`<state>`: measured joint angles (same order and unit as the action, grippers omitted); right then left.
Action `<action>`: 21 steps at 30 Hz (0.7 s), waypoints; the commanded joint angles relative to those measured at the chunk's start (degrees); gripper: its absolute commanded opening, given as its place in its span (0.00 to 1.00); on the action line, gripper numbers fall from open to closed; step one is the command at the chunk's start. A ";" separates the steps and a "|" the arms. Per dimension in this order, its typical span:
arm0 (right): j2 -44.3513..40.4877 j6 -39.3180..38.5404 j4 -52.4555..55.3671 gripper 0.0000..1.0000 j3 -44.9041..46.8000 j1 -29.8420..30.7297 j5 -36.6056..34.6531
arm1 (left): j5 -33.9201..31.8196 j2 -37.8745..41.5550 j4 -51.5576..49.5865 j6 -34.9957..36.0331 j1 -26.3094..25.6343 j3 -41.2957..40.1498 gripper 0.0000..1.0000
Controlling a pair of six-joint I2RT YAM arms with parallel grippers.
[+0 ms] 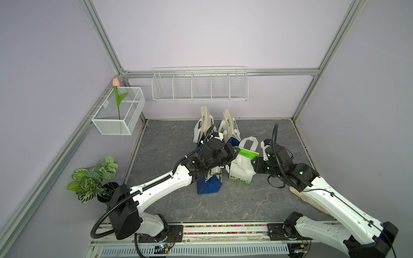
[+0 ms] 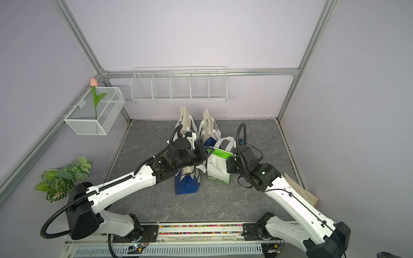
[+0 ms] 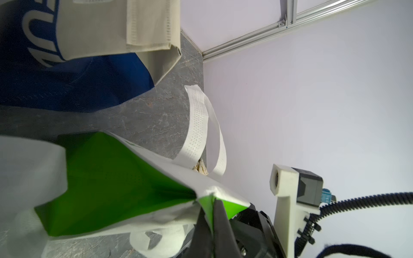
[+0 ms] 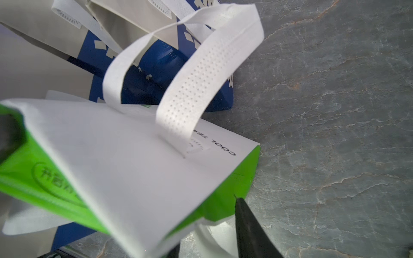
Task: Open the takeout bag
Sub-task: Open the takeout bag at the center of the board.
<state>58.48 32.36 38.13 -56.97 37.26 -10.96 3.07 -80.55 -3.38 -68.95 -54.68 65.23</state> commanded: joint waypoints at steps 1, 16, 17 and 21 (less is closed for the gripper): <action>-1.92 -4.96 2.14 0.52 -1.57 2.01 -1.83 | -1.01 1.23 -1.22 -1.06 -0.35 1.28 0.00; 9.26 -17.18 14.90 0.96 -20.23 17.14 -27.95 | -1.16 0.22 -2.79 -3.71 -0.39 5.13 0.00; 10.18 -18.05 13.72 0.97 -20.53 17.47 -27.89 | -0.81 0.22 -2.16 -3.87 -0.40 4.93 0.00; 12.65 -20.30 10.00 0.97 -20.94 18.55 -28.85 | 0.53 0.16 -0.42 -5.20 -0.39 4.05 0.00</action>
<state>71.00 15.44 51.66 -76.90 55.07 -36.91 3.05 -81.03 -7.49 -72.29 -54.78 67.92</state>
